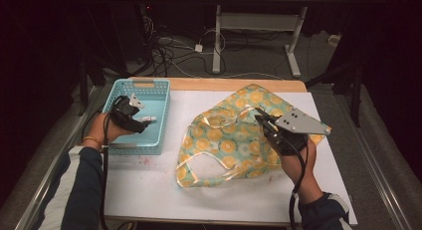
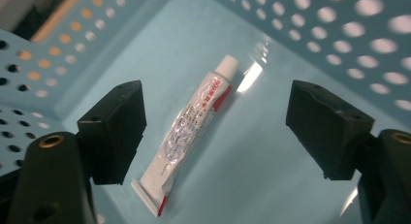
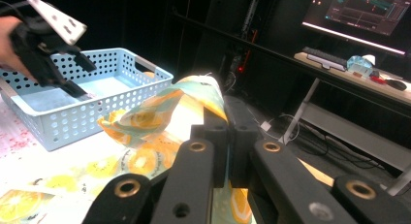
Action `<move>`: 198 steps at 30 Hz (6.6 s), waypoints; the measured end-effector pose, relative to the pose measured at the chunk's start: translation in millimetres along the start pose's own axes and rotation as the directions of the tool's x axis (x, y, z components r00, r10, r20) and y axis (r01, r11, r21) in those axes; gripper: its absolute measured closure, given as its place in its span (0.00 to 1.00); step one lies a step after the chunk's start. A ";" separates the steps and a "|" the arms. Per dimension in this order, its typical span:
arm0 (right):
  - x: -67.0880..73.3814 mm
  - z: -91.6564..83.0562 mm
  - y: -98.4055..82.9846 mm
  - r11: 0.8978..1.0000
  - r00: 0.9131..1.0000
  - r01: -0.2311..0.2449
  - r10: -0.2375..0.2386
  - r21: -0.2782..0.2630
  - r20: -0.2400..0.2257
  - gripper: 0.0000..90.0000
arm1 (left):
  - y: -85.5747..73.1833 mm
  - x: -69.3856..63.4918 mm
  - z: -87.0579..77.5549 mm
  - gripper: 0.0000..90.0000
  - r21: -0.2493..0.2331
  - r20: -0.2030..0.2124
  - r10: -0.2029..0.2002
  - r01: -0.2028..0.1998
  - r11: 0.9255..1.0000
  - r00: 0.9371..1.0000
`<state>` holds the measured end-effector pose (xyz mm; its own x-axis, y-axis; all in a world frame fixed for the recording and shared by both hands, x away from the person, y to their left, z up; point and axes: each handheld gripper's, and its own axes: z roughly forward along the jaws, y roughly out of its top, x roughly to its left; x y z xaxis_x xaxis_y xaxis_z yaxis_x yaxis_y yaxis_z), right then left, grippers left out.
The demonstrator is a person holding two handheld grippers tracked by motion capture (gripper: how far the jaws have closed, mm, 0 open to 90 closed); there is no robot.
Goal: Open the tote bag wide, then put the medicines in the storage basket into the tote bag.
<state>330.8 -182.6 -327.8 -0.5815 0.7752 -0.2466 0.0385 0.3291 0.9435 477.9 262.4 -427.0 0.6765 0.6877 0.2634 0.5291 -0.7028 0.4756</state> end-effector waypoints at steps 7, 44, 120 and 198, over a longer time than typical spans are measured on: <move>0.5 2.8 -3.7 1.000 1.000 0.008 -0.007 0.016 -0.021 1.00 | 4.4 6.9 32.3 0.24 0.139 0.016 -0.021 0.018 0.990 1.000; -4.9 11.8 -10.7 0.999 0.999 -0.005 0.007 0.045 -0.048 1.00 | 3.4 6.8 -3.5 0.78 -0.111 0.099 -0.024 0.035 0.993 0.995; -2.8 17.3 -12.8 0.998 0.998 -0.057 0.056 0.037 0.027 1.00 | 97.5 -244.1 -5.9 0.39 -0.475 0.078 0.454 -0.367 0.800 0.888; -54.7 -33.7 -63.2 0.984 0.992 -0.123 0.122 0.130 0.011 0.99 | 93.5 -155.7 32.9 0.95 -0.317 0.009 -0.073 0.073 0.946 0.997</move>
<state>332.8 -264.0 -366.4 -0.5634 0.8156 -0.1316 0.2150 0.2986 0.9298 438.9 83.7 -451.1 0.6405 0.7357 0.2202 0.3870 -0.5568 0.7350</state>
